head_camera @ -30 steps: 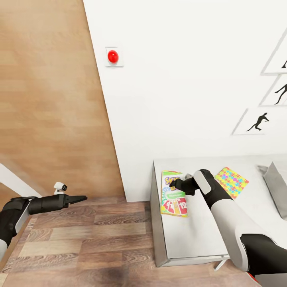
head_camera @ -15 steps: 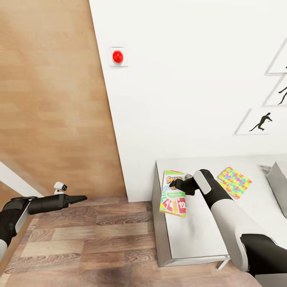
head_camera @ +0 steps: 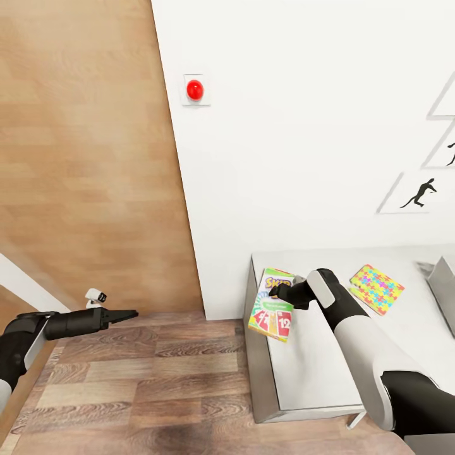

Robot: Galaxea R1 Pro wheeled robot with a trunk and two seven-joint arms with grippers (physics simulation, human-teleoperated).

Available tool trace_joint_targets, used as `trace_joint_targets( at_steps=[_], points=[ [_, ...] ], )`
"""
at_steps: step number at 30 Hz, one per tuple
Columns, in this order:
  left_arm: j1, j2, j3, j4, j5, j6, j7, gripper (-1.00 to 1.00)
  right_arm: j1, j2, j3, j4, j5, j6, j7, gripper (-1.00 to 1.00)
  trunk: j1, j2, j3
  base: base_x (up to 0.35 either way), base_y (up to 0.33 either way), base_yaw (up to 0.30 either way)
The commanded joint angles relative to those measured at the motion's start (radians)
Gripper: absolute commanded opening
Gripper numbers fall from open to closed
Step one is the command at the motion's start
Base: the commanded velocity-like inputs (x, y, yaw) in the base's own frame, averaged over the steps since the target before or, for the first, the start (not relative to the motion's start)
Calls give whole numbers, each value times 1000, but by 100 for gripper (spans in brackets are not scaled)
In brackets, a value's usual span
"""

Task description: Put all the toys in the child's room - the three board games (two on the bed and one on the table), the two jigsaw puzzles on the table, and the tennis ball on the table - inside the toy box on the table in the child's room.

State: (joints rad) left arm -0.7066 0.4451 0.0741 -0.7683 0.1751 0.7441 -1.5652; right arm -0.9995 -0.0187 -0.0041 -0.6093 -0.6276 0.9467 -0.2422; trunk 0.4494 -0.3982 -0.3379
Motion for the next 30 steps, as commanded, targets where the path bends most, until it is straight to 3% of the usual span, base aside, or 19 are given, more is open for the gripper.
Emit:
trace_joint_targets(
  at_steps=[1,25,30],
  points=[
    [-1,0,0,0,0,11,-4,100,-1,0,0,-1,-11,3,-9,100,1,-2,-2,0,1,0],
    [-1,0,-3,0,0,11,-1,100,11,-9,-2,-18,-6,7,28,100,1,-2,-2,0,0,0],
    [-1,0,-3,0,0,11,-1,100,24,-10,-5,-71,-7,10,30,100,1,-2,-2,0,0,0]
  ],
)
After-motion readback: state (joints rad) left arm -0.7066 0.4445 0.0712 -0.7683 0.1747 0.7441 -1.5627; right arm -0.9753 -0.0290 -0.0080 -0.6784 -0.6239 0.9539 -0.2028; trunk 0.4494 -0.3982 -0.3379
